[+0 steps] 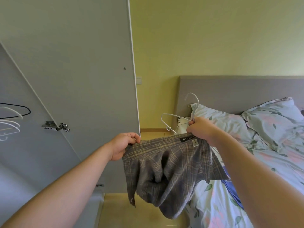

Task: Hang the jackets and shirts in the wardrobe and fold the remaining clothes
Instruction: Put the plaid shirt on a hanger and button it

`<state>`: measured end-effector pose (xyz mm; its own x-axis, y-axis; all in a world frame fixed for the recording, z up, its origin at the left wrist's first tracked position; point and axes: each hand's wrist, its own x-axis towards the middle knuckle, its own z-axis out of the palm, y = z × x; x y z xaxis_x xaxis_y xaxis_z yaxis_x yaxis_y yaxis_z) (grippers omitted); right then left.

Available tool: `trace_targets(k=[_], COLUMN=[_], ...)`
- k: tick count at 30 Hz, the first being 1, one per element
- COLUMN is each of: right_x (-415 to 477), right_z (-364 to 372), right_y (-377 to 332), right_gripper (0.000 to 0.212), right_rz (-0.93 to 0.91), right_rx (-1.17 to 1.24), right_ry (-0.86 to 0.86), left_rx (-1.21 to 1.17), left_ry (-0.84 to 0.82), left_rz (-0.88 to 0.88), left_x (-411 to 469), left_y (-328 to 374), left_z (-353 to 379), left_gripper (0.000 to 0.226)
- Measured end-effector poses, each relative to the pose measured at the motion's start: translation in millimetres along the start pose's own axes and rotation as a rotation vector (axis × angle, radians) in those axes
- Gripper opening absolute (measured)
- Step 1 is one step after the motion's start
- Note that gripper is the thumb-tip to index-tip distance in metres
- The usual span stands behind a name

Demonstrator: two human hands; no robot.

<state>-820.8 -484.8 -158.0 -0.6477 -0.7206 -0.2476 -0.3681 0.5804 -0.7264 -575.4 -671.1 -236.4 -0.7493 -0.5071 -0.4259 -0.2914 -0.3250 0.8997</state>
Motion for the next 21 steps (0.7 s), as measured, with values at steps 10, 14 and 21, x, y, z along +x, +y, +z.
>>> trace_targets(k=[10, 14, 21], right_x=[-11, -17, -19], right_z=[-3, -4, -2], right_y=[3, 3, 2], right_gripper=[0.027, 0.056, 0.051], right_rz=[-0.105, -0.122, -0.155], right_rx=[-0.018, -0.263, -0.309], right_ry=[-0.260, -0.412, -0.317], left_rx=[0.164, 0.344, 0.674], left_ry=[0.148, 0.171, -0.058], left_rz=[-0.004, 0.178, 0.223], left_x=[-3, -2, -16], left_y=[12, 25, 37], left_z=[11, 8, 6], left_gripper=[0.035, 0.041, 0.019])
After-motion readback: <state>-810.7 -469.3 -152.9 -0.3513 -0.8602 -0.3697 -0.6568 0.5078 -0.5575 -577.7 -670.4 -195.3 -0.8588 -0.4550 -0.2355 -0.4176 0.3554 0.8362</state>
